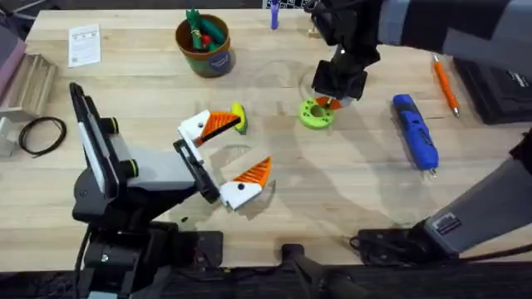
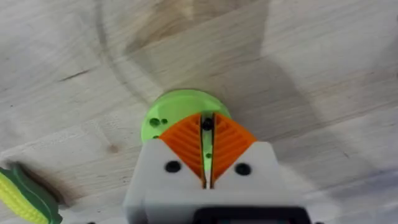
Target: Pick up the gripper from the table and insert it into the empty holder that is missing its gripper. Then pick up a screw, insert it into the mounting hole, and use the screwdriver to tighten it. Finally, clean up the table by picking up the vegetable and placing it into the bucket.
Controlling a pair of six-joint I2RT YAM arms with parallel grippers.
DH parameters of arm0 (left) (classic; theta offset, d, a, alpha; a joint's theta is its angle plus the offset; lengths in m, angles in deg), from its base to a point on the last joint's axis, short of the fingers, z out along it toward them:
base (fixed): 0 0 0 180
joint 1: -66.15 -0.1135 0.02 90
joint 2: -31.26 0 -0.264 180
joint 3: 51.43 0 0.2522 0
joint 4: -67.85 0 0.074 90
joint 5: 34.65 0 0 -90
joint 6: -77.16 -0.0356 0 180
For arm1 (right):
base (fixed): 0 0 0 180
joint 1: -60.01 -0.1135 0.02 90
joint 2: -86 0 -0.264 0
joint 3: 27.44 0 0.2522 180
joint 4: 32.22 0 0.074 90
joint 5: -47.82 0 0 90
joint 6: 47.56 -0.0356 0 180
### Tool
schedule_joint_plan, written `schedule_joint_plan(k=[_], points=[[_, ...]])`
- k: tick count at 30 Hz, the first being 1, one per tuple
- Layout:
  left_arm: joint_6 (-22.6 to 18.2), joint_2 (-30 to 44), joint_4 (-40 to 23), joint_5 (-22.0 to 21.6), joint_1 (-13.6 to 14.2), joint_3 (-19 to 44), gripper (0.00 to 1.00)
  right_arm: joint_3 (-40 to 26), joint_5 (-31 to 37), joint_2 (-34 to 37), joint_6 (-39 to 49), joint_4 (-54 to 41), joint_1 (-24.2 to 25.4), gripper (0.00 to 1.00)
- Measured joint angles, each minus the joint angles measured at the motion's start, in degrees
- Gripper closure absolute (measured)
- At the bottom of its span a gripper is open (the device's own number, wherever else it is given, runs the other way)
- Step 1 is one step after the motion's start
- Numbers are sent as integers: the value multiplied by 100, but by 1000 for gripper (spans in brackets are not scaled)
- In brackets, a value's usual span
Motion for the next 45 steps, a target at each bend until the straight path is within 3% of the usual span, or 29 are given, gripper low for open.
schedule_joint_plan(k=[5, 16, 21, 26, 31, 38, 45], points=[[-1, -1, 0, -2, 0, 0, 16, 0, 11, 0, -15, 2, -2, 993], [-2, -2, 0, 0, 0, 2, 14, -2, 11, -28, -15, -9, -11, 995], [-2, 0, -2, 0, 0, 0, 15, -128, 11, -392, 102, -299, -11, 995], [-1, 0, 0, 0, 0, 1, 15, -774, 11, -887, 710, -712, -14, 995], [-2, -2, 0, 0, 0, 2, 15, -1741, -56, -1156, 2148, -1406, -172, 995], [-2, -2, 0, 0, 0, 0, 15, -3027, -544, -1168, 4005, -2248, -805, 995], [-1, -2, 0, 0, 0, 1, 14, -3837, -688, -940, 4765, -2711, -1278, 995]])
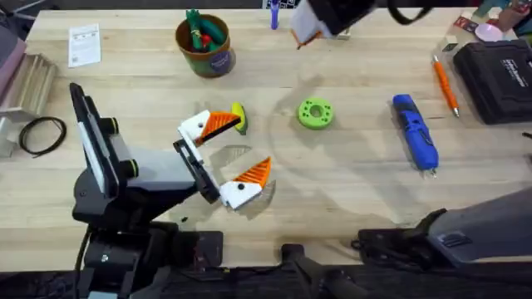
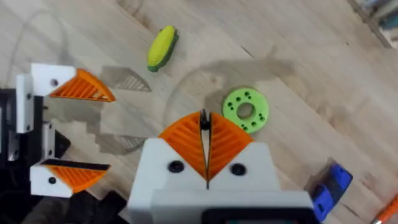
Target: Pick up the gripper from the table and insert it into the empty holder that is missing its gripper. Then pick up a screw, insert it into the mounting hole, and use the screwdriver to tighten it. Finally, clean up the table by picking up the vegetable and placing it into the bucket.
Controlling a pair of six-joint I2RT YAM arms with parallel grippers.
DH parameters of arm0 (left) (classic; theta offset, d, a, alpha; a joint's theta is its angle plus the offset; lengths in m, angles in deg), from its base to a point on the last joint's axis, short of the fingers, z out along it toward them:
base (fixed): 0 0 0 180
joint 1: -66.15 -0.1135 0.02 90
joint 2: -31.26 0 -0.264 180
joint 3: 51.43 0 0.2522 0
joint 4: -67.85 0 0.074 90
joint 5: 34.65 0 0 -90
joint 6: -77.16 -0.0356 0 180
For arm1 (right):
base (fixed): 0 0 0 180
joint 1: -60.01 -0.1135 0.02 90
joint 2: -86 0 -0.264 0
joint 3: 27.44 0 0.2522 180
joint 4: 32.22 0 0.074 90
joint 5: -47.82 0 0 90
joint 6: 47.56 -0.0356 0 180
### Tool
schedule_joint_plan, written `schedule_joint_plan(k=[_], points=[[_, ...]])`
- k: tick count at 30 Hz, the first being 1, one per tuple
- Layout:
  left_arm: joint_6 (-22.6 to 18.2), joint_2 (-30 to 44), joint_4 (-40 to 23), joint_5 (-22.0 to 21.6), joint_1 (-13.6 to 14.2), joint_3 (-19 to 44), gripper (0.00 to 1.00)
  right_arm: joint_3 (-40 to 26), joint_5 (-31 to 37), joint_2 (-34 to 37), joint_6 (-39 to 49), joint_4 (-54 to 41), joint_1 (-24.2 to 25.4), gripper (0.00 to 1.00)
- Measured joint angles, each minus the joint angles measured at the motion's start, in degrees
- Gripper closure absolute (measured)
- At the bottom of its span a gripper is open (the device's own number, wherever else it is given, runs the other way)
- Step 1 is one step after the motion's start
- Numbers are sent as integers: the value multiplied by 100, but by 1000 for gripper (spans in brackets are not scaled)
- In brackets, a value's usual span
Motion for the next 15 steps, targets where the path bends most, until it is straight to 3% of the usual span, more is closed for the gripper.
schedule_joint_plan(k=[6, 15], points=[[-1, 2, 0, 0, 0, 1, 15, -521, -37, 678, 489, -22, -796, 995], [-1, 2, 0, 0, 0, 0, 16, -665, -558, 864, 1474, 131, -1644, 995]])
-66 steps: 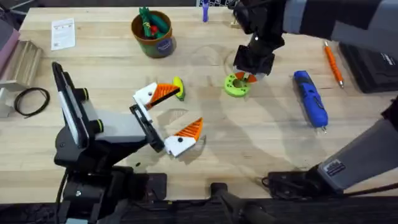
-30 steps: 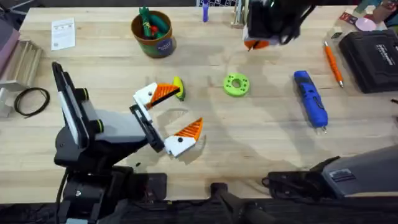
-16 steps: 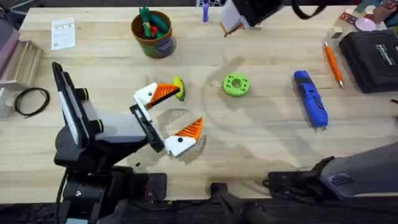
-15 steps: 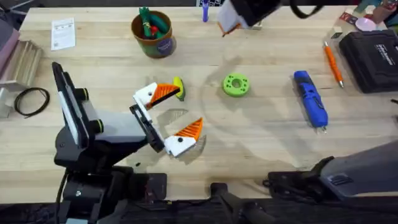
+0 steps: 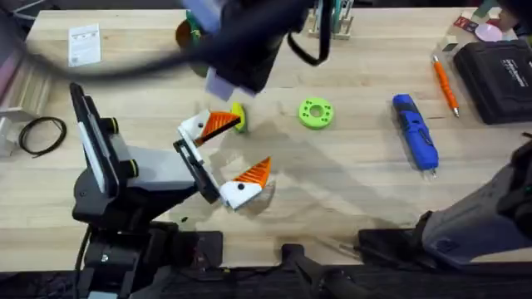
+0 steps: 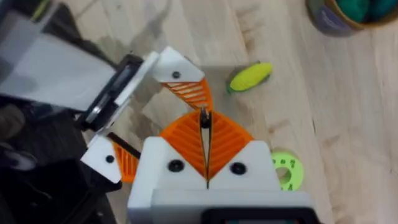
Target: Pick up the gripper from the table and insert it into the empty holder that is missing its gripper. Then pick up a screw, insert it into the mounting hole, and use the screwdriver to tighten it. Finally, clean up the table by picking up the vegetable and placing it into the bucket.
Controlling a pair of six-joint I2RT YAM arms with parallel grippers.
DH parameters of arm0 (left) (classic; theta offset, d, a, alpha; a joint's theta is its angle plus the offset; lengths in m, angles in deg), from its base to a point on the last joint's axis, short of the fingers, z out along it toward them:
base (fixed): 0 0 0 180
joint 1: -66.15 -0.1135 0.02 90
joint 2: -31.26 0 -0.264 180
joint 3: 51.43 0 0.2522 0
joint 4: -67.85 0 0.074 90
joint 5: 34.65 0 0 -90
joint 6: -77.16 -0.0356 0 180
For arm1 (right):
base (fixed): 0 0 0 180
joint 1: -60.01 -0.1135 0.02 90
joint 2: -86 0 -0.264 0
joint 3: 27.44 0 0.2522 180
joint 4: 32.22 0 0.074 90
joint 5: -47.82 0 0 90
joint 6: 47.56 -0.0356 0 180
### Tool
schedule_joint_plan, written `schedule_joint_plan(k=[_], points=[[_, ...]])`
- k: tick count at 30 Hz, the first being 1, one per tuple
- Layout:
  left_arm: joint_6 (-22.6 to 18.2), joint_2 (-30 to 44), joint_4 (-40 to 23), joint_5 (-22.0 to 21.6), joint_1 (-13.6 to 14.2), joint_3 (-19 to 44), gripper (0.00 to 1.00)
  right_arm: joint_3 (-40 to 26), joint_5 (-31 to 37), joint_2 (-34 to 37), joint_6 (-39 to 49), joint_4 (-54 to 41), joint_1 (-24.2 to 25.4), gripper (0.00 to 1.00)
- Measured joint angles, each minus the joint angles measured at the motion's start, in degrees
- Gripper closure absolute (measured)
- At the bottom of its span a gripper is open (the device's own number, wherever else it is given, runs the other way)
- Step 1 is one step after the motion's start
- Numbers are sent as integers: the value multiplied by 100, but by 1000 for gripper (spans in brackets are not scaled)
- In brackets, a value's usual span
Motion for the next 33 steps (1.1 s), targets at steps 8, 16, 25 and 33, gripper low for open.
schedule_joint_plan(k=[8, 16, 25, 33], points=[[0, 0, 0, 0, 0, 1, 15, -4, -137, 13, 1009, 185, -428, 995], [0, -2, 0, 0, 0, 0, 16, -26, -154, 347, 1314, 217, -561, 995], [0, -2, -1, 0, 0, -1, 14, -26, -49, 612, 1339, 239, -561, 995], [0, -2, 0, 0, 0, 1, 15, -26, -10, 614, 1337, 250, -561, 995]])
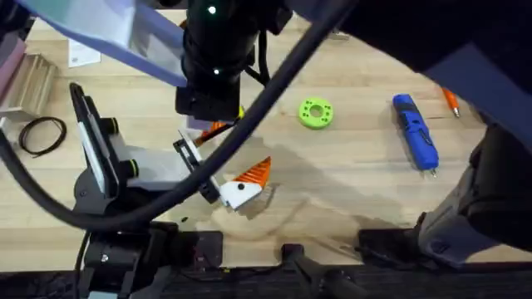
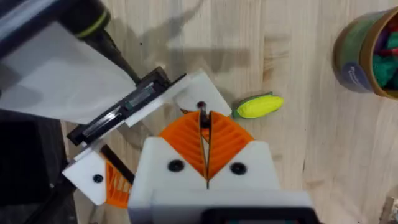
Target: Pick up the gripper from the table and insert it into the empty holder that is missing its gripper. Then pick up a screw, insert it into the mounting hole, and use the screwdriver to tighten it. Finally, clean up the table by picking up the vegetable and placing it into the bucket.
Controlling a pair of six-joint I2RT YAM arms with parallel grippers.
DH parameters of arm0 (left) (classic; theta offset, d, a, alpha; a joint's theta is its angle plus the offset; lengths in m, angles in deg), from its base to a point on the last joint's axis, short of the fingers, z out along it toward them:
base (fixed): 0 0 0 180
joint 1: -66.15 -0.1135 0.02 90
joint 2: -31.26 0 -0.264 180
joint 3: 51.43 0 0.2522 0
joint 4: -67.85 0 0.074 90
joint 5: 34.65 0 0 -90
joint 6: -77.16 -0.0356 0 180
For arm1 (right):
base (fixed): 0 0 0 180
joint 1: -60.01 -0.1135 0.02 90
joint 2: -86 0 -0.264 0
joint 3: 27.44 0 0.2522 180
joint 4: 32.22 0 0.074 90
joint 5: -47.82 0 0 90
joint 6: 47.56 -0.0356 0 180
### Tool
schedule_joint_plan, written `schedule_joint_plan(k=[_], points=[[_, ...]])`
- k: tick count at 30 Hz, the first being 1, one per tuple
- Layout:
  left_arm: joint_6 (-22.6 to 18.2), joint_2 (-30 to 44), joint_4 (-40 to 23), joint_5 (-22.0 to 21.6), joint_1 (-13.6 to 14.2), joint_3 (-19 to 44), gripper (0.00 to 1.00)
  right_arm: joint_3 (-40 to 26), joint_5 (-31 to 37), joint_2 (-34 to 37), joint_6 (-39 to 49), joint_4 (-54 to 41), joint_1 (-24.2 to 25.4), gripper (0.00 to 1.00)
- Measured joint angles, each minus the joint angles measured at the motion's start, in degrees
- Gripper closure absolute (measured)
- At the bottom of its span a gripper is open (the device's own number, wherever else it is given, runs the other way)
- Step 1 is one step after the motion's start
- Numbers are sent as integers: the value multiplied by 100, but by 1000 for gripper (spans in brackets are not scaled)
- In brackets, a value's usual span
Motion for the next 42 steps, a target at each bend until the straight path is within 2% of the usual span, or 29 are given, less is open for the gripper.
schedule_joint_plan(k=[42], points=[[4, 1, -2, 0, 0, 0, 15, -4, 42, 138, -49, -31, -52, 995]])
